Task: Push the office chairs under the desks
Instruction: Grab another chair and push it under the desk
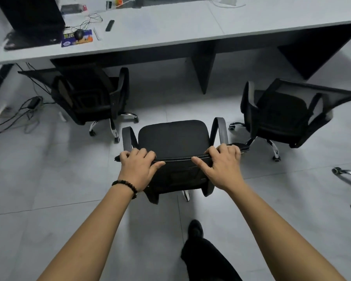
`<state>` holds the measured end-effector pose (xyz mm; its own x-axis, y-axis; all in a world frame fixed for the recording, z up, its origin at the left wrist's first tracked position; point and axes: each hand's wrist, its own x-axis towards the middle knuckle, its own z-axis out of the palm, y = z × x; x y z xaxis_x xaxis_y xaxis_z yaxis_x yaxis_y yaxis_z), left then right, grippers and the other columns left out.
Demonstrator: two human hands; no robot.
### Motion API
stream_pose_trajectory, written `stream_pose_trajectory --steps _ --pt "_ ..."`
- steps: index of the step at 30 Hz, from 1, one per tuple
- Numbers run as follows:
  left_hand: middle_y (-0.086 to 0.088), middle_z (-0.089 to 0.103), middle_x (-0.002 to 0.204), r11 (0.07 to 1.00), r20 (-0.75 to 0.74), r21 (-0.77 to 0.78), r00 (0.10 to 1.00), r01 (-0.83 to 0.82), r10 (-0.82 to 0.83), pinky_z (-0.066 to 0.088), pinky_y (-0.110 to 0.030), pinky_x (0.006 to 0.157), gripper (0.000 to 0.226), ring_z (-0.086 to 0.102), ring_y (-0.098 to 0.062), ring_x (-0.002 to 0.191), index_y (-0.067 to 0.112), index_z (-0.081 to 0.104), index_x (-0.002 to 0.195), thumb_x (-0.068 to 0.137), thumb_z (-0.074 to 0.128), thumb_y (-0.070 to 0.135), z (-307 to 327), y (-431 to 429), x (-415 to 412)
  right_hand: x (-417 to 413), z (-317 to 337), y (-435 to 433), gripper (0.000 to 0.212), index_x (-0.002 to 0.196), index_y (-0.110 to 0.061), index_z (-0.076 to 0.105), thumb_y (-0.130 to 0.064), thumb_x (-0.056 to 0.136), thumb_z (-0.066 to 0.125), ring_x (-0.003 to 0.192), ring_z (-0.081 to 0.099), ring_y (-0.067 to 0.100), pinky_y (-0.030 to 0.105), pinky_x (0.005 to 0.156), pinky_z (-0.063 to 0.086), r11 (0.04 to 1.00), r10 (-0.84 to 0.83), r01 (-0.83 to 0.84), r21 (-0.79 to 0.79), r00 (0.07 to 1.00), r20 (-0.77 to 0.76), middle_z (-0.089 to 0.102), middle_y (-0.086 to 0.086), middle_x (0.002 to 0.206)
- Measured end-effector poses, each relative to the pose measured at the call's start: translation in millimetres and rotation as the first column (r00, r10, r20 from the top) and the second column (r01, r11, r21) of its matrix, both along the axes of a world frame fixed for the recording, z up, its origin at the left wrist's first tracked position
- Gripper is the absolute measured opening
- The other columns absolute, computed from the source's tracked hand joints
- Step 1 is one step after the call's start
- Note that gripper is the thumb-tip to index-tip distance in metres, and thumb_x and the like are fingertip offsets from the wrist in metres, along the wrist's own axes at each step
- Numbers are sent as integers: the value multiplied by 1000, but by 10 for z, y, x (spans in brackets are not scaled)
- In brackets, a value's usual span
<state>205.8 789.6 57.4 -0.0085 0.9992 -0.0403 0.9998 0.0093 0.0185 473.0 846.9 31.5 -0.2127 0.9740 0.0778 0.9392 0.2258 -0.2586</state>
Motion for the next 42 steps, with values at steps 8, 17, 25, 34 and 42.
stream_pose_trajectory --steps 8,17,25,34,42 --pt "-2 55 109 992 44 -114 997 -59 64 28 -42 99 56 46 -26 103 26 54 119 92 22 62 -58 1717 -2 -104 18 1647 71 105 -25 59 -84 85 26 113 40 34 46 111 11 998 -1 8 -65 995 101 51 7 106" --pt "-1 57 99 998 -9 -18 998 61 -62 34 -41 89 59 49 -24 94 26 55 110 91 16 66 -91 3573 105 90 99 3379 71 115 -32 58 -85 84 23 125 34 31 49 116 8 987 -54 68 -144 994 99 49 5 118" --pt "0 59 99 971 12 -70 974 228 -228 36 -39 84 68 51 -25 93 25 59 106 86 15 74 -39 5058 -97 -3 228 4549 87 118 -36 55 -94 72 10 133 31 32 48 118 -1 951 -160 186 -247 980 122 49 7 123" --pt "-3 56 98 966 -2 -65 968 251 -252 38 -36 77 66 48 -24 91 21 56 100 87 18 74 -50 5969 -207 -155 257 5378 87 115 -35 56 -96 68 17 129 29 29 48 117 1 944 -189 215 -250 974 123 46 6 121" --pt "-3 57 103 986 -21 -114 992 123 -126 38 -37 82 67 47 -25 95 20 56 101 86 20 74 -15 6333 -234 -263 301 6009 94 116 -32 57 -98 64 15 120 35 33 47 111 9 960 -100 137 -244 983 157 49 7 116"
